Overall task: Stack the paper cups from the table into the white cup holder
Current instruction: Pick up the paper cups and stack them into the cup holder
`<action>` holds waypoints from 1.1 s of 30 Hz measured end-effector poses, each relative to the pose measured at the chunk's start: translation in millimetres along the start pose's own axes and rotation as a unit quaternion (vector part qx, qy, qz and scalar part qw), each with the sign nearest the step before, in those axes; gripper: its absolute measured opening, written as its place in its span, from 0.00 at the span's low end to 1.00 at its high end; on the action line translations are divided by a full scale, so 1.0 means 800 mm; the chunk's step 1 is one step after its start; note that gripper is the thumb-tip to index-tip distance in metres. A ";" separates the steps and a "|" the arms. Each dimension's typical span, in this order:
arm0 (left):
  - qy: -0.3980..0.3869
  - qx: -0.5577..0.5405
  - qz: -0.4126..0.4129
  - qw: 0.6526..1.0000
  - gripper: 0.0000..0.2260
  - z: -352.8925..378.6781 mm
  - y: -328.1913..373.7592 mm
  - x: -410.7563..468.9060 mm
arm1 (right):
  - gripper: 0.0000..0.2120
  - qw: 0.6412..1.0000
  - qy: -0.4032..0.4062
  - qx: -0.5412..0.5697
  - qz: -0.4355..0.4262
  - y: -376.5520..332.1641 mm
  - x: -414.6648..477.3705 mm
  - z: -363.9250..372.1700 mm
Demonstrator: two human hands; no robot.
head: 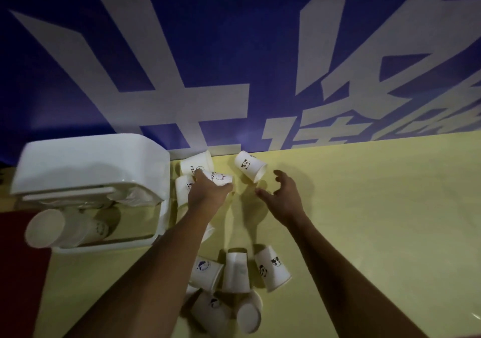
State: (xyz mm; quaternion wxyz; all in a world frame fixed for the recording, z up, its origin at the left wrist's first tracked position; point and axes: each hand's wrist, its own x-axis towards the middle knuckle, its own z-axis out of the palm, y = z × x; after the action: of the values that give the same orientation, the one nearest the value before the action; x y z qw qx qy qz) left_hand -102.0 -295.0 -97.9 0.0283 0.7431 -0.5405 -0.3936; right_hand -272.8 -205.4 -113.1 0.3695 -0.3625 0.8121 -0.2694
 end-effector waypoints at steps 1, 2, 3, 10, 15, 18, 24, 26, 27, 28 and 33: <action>-0.002 0.021 0.005 1.000 0.40 0.004 0.000 0.001 | 0.41 1.000 -0.010 -0.009 -0.002 -0.001 0.013 0.000; 0.000 0.045 0.007 0.999 0.40 0.007 0.000 0.002 | 0.43 1.000 -0.020 -0.015 -0.001 -0.002 0.025 0.000; 0.006 0.075 0.009 0.997 0.41 0.009 0.001 0.003 | 0.46 0.999 -0.030 -0.019 0.003 -0.003 0.037 0.001; 0.078 0.394 0.104 0.910 0.53 0.002 0.008 -0.002 | 0.50 0.999 -0.021 -0.042 -0.003 0.005 0.090 0.011; 0.065 0.548 0.268 0.790 0.36 -0.008 0.004 0.008 | 0.36 0.998 -0.020 -0.036 -0.036 0.004 0.105 0.011; 0.027 0.567 0.318 0.759 0.27 -0.019 0.007 0.012 | 0.35 0.998 -0.019 -0.030 -0.047 0.006 0.106 0.011; -0.010 0.625 0.385 0.678 0.29 -0.045 -0.010 0.019 | 0.35 0.999 -0.024 0.017 -0.038 0.010 0.097 0.014; -0.016 0.632 0.406 0.660 0.26 -0.048 -0.009 0.021 | 0.35 0.999 -0.020 0.029 -0.037 0.012 0.092 0.014; -0.019 0.632 0.412 0.657 0.26 -0.050 -0.009 0.024 | 0.35 0.999 -0.018 0.034 -0.037 0.012 0.089 0.014; -0.021 0.629 0.412 0.658 0.26 -0.051 -0.009 0.025 | 0.35 0.998 -0.016 0.037 -0.037 0.014 0.086 0.013; -0.025 0.594 0.390 0.704 0.31 -0.057 -0.013 0.029 | 0.36 0.998 -0.003 0.054 -0.042 0.016 0.063 0.005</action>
State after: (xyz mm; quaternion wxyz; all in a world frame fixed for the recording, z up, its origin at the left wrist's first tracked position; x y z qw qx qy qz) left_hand -62.9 -327.6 -84.3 -0.2812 0.3192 -0.9042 0.0365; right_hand -297.8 -238.2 -144.5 0.3796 -0.3766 0.7791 -0.3271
